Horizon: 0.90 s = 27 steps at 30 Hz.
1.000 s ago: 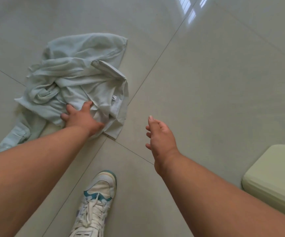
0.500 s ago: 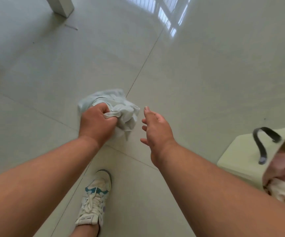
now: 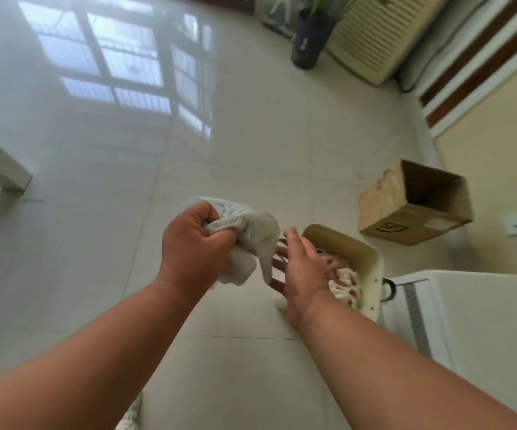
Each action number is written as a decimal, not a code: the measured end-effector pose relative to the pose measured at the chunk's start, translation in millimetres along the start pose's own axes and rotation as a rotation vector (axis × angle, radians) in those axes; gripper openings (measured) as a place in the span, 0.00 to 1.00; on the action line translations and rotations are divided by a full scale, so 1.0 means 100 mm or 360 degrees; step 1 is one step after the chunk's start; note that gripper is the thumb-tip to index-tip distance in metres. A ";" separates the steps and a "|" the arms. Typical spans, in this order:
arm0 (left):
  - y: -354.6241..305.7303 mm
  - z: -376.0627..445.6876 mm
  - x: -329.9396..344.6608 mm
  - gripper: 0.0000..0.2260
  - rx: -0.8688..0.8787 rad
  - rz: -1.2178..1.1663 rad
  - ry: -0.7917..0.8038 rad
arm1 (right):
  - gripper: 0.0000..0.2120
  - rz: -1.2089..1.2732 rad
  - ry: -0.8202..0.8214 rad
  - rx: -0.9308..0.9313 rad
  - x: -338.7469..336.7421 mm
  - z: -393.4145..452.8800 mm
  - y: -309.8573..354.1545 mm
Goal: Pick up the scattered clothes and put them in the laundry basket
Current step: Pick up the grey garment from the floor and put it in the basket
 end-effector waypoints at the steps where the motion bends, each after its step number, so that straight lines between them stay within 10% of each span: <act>1: -0.26 -0.07 0.12 0.13 0.0019 -0.0022 0.0032 | 0.14 0.0035 -0.0073 -0.0018 -0.30 0.01 0.12; 14: -2.20 -1.32 1.70 0.11 -0.0023 -0.0117 0.0421 | 0.20 0.0307 -0.0510 -0.0110 -3.20 0.03 1.14; 27: -1.46 -1.60 2.92 0.08 -0.0023 0.0243 0.0753 | 0.16 0.0381 -0.0739 0.0098 -3.86 0.58 0.41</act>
Point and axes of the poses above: each hand's wrist, its own z-axis towards the middle knuckle, its own x-axis out of the palm, y = z × x, the point moved 2 cm from there along z, towards the middle knuckle, and after that the axes turned 15 degrees about -y, right-handed, at the moved point
